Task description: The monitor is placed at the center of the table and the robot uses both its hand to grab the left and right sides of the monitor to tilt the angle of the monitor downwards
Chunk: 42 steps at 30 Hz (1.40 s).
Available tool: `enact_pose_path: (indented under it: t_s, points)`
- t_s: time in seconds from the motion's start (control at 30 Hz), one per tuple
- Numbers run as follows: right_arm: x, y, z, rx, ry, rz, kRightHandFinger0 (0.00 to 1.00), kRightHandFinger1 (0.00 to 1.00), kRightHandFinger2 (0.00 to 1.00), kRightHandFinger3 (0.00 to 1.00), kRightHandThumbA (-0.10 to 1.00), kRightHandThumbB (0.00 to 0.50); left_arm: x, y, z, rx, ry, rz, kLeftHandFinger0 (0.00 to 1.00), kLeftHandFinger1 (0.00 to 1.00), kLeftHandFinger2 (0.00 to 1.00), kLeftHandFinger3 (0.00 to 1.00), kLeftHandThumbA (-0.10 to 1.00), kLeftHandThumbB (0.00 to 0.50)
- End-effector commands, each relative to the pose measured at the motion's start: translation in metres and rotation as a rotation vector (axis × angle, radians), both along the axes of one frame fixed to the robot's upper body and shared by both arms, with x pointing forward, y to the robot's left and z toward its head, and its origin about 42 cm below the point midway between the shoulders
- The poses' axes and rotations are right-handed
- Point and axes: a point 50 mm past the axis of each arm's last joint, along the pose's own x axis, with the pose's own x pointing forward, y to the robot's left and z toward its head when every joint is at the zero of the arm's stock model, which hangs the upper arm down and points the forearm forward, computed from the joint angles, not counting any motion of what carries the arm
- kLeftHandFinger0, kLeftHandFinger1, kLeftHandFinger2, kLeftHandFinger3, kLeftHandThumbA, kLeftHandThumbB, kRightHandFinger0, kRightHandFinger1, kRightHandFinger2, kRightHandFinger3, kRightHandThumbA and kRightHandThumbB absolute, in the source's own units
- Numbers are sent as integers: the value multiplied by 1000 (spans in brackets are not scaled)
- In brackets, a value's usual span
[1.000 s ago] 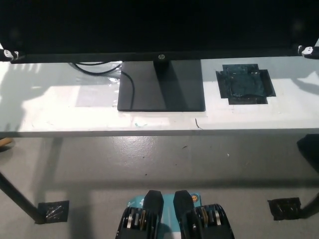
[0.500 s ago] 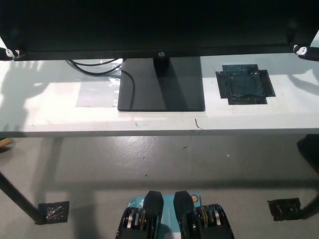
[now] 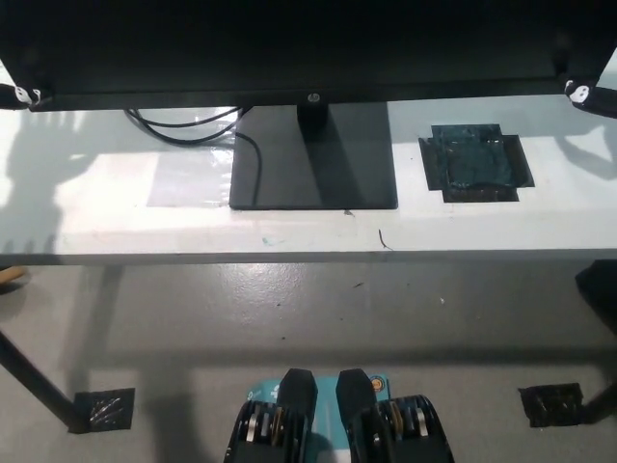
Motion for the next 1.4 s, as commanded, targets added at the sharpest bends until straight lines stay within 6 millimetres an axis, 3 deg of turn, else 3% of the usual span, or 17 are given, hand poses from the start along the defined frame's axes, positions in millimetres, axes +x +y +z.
enact_pose_path:
  t_s: [0.0, 0.07, 0.13, 0.17, 0.33, 0.37, 0.43, 0.47, 0.57, 0.6, 0.63, 0.73, 0.87, 1.03, 1.2, 1.27, 1.37]
  points:
    - [12, 61, 76, 19, -263, 280, 1000, 1000, 1000, 1000, 685, 500, 15, -46, 38, -233, -272, -87, 1000, 1000, 1000, 1000, 752, 408]
    - [12, 61, 76, 19, -264, 281, 1000, 1000, 1000, 1000, 686, 500, 15, -46, 38, -237, -274, -86, 1000, 1000, 1000, 1000, 750, 407]
    - [-24, 27, 60, 113, -220, 374, 1000, 1000, 1000, 1000, 957, 454, -14, -4, -20, -536, -224, -64, 1000, 1000, 1000, 1000, 803, 431]
    - [-33, 19, 57, 125, -229, 381, 1000, 1000, 1000, 1000, 1000, 457, -23, 3, -29, -585, -216, -64, 1000, 1000, 1000, 1000, 835, 437]
    - [-60, 2, 52, 154, -248, 388, 1000, 1000, 1000, 1000, 1000, 478, -49, 20, -39, -718, -197, -57, 1000, 1000, 1000, 1000, 845, 426]
    - [-80, -9, 48, 180, -263, 405, 1000, 1000, 1000, 1000, 1000, 478, -72, 36, -47, -799, -191, -42, 1000, 1000, 1000, 1000, 811, 418]
    - [-91, -14, 47, 191, -267, 411, 1000, 1000, 1000, 1000, 1000, 479, -84, 41, -49, -835, -186, -35, 1000, 1000, 1000, 1000, 809, 417]
    - [-117, -24, 44, 206, -283, 415, 1000, 1000, 1000, 1000, 1000, 495, -115, 58, -56, -979, -182, -50, 1000, 1000, 1000, 1000, 735, 380]
    - [-119, -24, 44, 210, -281, 413, 1000, 1000, 1000, 1000, 1000, 497, -118, 58, -56, -988, -181, -47, 1000, 1000, 1000, 1000, 734, 380]
    - [-154, -33, 41, 240, -324, 426, 1000, 1000, 1000, 1000, 1000, 492, -152, 70, -60, -1015, -205, -86, 1000, 1000, 1000, 1000, 890, 324]
    - [-173, -39, 37, 273, -348, 426, 1000, 1000, 1000, 1000, 1000, 500, -173, 77, -65, -1021, -223, -94, 1000, 1000, 1000, 1000, 996, 331]
    - [-196, -47, 31, 310, -369, 425, 1000, 1000, 1000, 1000, 1000, 500, -197, 80, -71, -1068, -243, -114, 1000, 1000, 1000, 1000, 1000, 327]
    - [-232, -52, 22, 387, -422, 425, 1000, 1000, 1000, 1000, 1000, 500, -241, 66, -82, -1160, -227, -131, 1000, 1000, 1000, 1000, 1000, 370]
    - [-271, -41, 22, 486, -508, 476, 1000, 1000, 1000, 1000, 1000, 490, -282, 26, -86, -1198, -189, -287, 1000, 1000, 1000, 1000, 1000, 353]
    - [-316, 23, 15, 566, -683, 650, 1000, 1000, 1000, 1000, 1000, 466, -312, -53, -93, -1315, -152, -632, 1000, 1000, 1000, 1000, 1000, 429]
    - [-324, 58, 3, 622, -686, 711, 1000, 1000, 1000, 1000, 1000, 445, -317, -93, -102, -1386, -119, -779, 1000, 1000, 1000, 1000, 1000, 363]
    - [-322, 90, -17, 675, -633, 748, 1000, 1000, 1000, 1000, 1000, 464, -315, -125, -121, -1448, -67, -849, 1000, 1000, 1000, 1000, 1000, 373]
